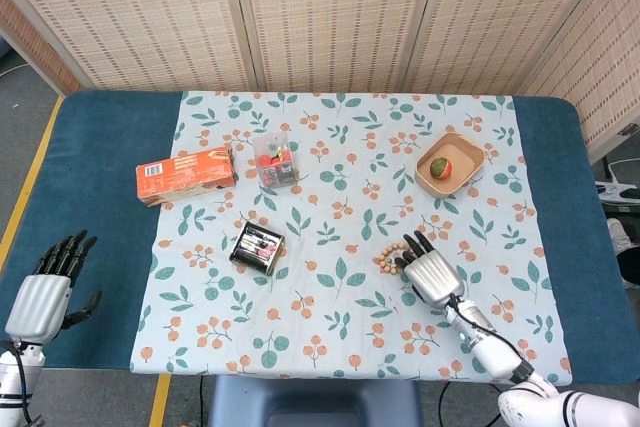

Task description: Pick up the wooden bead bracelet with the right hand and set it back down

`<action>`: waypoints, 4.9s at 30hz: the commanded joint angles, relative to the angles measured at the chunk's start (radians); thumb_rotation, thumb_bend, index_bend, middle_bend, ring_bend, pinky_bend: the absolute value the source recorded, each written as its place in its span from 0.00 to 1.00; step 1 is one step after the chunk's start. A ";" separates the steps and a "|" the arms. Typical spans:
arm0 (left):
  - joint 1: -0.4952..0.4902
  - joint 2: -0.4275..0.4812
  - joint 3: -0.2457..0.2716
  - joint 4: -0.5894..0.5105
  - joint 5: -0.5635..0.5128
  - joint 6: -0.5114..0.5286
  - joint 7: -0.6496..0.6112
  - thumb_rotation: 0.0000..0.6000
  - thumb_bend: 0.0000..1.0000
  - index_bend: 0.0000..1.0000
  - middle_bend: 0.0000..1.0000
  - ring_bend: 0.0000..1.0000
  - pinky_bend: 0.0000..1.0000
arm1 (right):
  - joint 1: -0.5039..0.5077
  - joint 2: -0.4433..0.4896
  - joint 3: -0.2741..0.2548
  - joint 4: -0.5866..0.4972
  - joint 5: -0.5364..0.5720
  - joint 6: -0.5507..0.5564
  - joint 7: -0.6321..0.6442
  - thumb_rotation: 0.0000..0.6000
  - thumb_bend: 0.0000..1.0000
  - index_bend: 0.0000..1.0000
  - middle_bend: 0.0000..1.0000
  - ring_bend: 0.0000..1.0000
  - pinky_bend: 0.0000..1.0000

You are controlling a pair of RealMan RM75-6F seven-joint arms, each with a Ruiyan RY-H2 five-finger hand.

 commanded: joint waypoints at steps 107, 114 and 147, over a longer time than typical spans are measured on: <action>-0.006 -0.013 -0.020 0.002 -0.050 -0.056 0.035 1.00 0.41 0.00 0.00 0.00 0.15 | -0.540 -0.192 0.964 -0.054 0.726 -1.396 0.475 0.23 0.57 0.58 0.60 0.21 0.01; -0.008 -0.015 -0.020 0.003 -0.048 -0.056 0.036 1.00 0.42 0.00 0.00 0.00 0.15 | -0.552 -0.191 0.972 -0.038 0.758 -1.390 0.462 0.33 0.64 0.61 0.62 0.21 0.01; -0.010 -0.016 -0.020 0.005 -0.045 -0.056 0.032 1.00 0.42 0.00 0.00 0.00 0.15 | -0.548 -0.178 0.960 -0.046 0.761 -1.390 0.387 0.33 0.36 0.49 0.62 0.22 0.01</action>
